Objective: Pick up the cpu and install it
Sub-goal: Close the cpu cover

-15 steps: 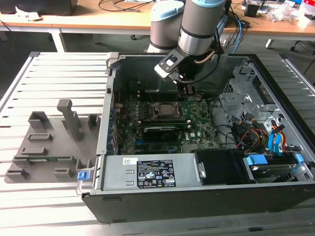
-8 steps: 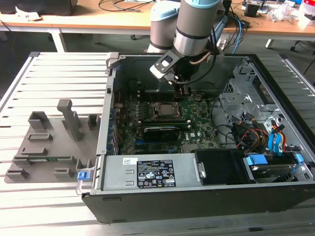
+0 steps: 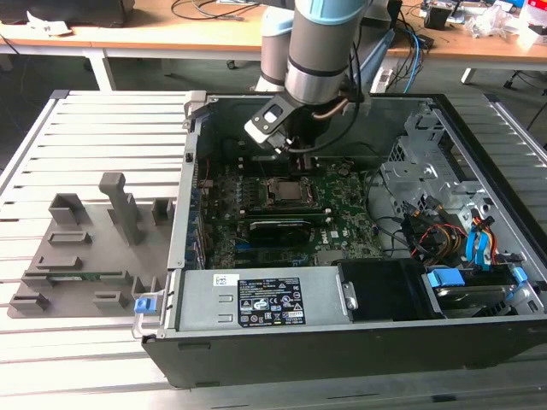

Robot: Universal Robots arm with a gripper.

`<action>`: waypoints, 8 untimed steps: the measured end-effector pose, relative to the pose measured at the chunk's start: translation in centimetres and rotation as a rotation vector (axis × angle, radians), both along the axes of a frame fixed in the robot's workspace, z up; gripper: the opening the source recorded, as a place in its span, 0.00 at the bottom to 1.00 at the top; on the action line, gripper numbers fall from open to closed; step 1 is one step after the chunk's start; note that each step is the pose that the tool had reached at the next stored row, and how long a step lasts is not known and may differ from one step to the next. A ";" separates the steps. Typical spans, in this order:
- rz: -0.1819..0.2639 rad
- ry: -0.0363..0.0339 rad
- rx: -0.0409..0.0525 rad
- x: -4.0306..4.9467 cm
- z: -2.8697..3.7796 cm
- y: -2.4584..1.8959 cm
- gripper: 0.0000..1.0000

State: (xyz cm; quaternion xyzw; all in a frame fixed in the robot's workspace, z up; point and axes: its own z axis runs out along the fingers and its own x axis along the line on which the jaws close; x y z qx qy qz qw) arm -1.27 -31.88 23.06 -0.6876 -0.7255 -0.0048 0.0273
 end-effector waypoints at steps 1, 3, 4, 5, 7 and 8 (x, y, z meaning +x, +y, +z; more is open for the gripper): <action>0.000 0.0000 0.0000 -0.22 -0.11 0.00 0.11; 0.000 0.0000 0.0000 -0.60 -0.29 0.00 0.11; 0.000 0.0000 0.0000 -0.74 -0.36 0.00 0.11; 0.000 0.0000 0.0000 -0.92 -0.47 0.00 0.11; 0.000 0.0000 0.0000 -1.19 -0.64 0.00 0.11; 0.000 0.0000 0.0000 -1.29 -0.71 0.00 0.11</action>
